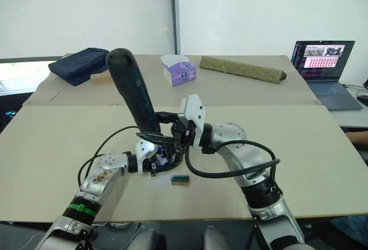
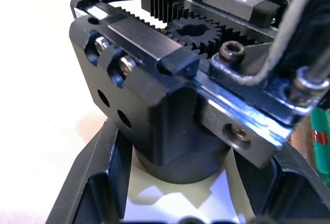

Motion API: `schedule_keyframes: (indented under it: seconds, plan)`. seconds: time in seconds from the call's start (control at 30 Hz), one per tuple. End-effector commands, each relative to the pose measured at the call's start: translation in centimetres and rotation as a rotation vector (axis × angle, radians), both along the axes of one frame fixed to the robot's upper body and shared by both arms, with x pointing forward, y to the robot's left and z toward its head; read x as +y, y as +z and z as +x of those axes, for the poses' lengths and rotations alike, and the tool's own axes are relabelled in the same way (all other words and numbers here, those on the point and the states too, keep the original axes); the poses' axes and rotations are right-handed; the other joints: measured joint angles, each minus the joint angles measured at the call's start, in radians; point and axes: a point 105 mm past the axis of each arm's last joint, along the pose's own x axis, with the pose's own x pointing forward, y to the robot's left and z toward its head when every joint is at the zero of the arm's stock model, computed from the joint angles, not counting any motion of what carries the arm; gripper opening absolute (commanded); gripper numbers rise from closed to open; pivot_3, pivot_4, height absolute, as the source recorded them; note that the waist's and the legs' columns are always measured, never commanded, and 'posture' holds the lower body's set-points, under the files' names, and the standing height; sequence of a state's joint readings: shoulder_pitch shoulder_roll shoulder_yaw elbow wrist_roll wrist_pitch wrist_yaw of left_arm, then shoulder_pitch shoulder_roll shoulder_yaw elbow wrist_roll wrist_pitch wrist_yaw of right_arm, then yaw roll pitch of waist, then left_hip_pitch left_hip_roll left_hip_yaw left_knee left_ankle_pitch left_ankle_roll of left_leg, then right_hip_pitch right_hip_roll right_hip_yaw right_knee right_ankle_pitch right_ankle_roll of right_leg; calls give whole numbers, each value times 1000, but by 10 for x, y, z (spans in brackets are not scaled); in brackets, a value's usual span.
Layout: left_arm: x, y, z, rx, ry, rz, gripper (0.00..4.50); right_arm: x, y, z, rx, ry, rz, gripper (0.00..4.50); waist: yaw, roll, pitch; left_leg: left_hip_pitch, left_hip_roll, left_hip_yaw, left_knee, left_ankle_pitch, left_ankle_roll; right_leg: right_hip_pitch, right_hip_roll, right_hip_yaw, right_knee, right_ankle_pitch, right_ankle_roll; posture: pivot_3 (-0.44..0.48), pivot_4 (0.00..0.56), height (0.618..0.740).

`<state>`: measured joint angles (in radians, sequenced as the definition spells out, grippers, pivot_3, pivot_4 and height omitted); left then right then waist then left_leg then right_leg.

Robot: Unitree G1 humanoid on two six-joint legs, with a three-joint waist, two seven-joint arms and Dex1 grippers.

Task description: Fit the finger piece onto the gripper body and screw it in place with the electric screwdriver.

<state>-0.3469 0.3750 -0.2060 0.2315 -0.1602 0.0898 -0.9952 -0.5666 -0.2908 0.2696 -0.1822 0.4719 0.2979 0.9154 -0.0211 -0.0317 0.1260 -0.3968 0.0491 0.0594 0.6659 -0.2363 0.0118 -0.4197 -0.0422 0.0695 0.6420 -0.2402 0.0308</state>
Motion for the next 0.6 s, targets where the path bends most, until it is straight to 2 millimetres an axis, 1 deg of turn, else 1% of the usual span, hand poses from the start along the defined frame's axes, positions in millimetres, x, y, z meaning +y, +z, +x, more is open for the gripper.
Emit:
schedule_keyframes:
  seconds: [0.03, 0.1, 0.2, 0.33, 0.4, 0.6]
  plan:
    - [0, -13, -9, 51, -28, 24, 2294, -2, -28, 8, 71, -35, -93, 1921, 0, 0, 0, 0, 0, 0, 0, 0, 0, 0, 0, 0, 0, 0, 0, 0, 150, 740]
    - [0, -13, -9, 52, -26, 25, 2294, -5, -18, 10, 51, -37, -62, 1921, 0, 0, 0, 0, 0, 0, 0, 0, 0, 0, 0, 0, 0, 0, 0, 0, 150, 740]
    - [1, -14, -9, 53, -18, 27, 2294, -10, 12, 9, 12, -24, 32, 1921, 0, 0, 0, 0, 0, 0, 0, 0, 0, -1, 0, 0, 0, 0, 0, 0, 150, 740]
    - [3, -16, -8, 55, -6, 31, 2294, -18, 38, 2, -28, 24, 87, 1921, 0, 0, 3, -3, 0, 0, 0, 0, 0, -2, 0, 0, 0, 0, 0, 0, 150, 740]
    - [3, -16, -7, 55, 1, 31, 2294, -20, 45, -1, -40, 46, 93, 1921, 2, -1, 4, -4, 0, 0, 0, 0, 0, -3, 0, 0, 0, 0, 0, 0, 150, 740]
    - [1, -18, -6, 55, 16, 22, 2294, -24, 54, -8, -72, 81, 104, 1921, 4, -1, 6, -6, 0, -1, 0, 0, 0, -4, 0, -1, -2, 0, 0, 0, 150, 740]
